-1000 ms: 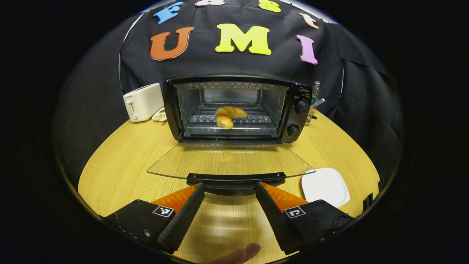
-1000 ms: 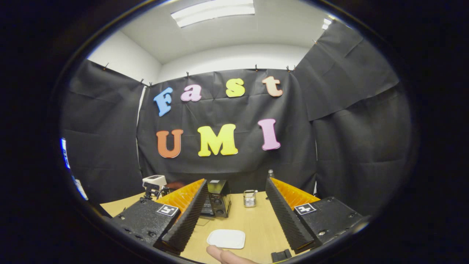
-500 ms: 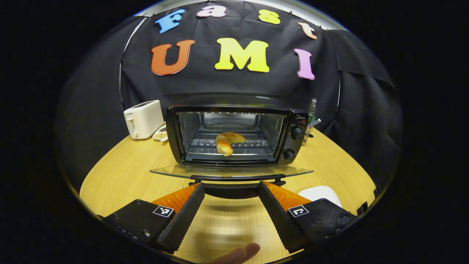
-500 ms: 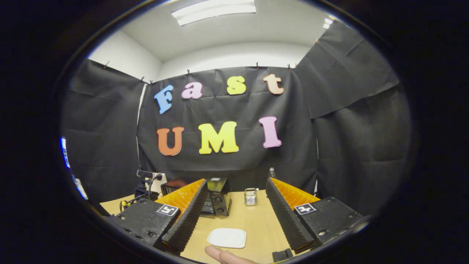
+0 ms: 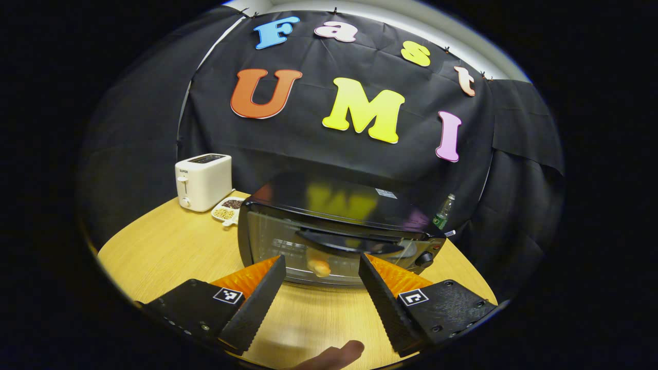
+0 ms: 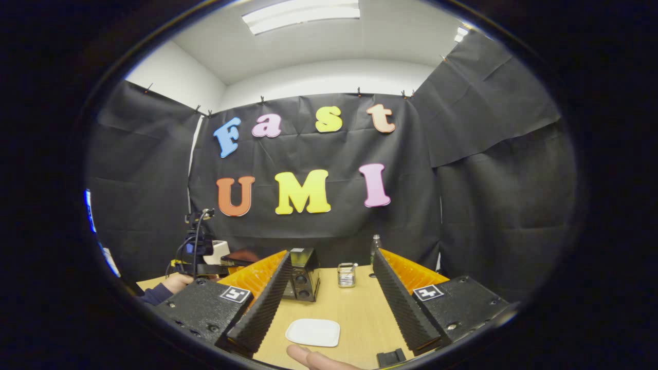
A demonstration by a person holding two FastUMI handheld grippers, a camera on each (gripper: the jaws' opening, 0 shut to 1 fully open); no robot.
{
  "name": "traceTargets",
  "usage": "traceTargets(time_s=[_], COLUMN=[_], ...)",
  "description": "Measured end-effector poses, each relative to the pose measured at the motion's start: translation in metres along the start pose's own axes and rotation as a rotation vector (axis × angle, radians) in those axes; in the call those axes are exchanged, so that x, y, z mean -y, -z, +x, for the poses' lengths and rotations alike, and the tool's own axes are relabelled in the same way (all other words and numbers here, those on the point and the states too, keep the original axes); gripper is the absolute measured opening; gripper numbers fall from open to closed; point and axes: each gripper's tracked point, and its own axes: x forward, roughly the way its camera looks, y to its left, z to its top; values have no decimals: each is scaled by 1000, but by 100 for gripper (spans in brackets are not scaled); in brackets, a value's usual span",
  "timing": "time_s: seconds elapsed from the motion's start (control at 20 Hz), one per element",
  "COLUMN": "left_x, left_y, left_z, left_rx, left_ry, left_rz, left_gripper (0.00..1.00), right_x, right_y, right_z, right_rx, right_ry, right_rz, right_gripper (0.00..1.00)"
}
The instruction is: Open the electric oven with the left hand, put the food in, and close the electric oven.
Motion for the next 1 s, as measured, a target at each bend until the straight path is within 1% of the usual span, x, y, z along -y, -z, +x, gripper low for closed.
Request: traceTargets(time_s=[0.05, 0.2, 0.4, 0.6, 0.7, 0.75, 0.85, 0.9, 0.95, 1.0], left_x=[-1, -3, -4, 7, 9, 12, 29, 35, 38, 39], left_y=[0, -3, -18, -47, -60, -67, -80, -84, -85, -84], left_z=[-6, -26, -58, -103, -127, -140, -167, -180, -194, -206], left_rx=[6, 23, 54, 140, 185, 212, 276, 304, 322, 333], left_ry=[3, 15, 1, -3, -27, -37, -11, 6, 21, 18], left_rz=[-1, 10, 88, 180, 213, 207, 169, 152, 143, 140], left_gripper=[94, 94, 94, 94, 94, 94, 94, 88, 94, 94], right_x=[1, -5, -7, -7, -7, -8, -8, -9, -10, -8], right_y=[3, 9, 12, 10, 13, 13, 14, 16, 15, 14], right_z=[1, 0, 0, 0, 0, 0, 1, 0, -1, -2], right_rx=[-9, -30, -41, -30, -29, -28, -36, -44, -43, -34], right_ry=[5, -13, -14, -6, -4, -3, -4, -10, -13, -13], right_rz=[6, 18, 25, 24, 17, 15, 9, 6, 5, 9], right_gripper=[96, 96, 96, 96, 97, 97, 97, 97, 97, 96])
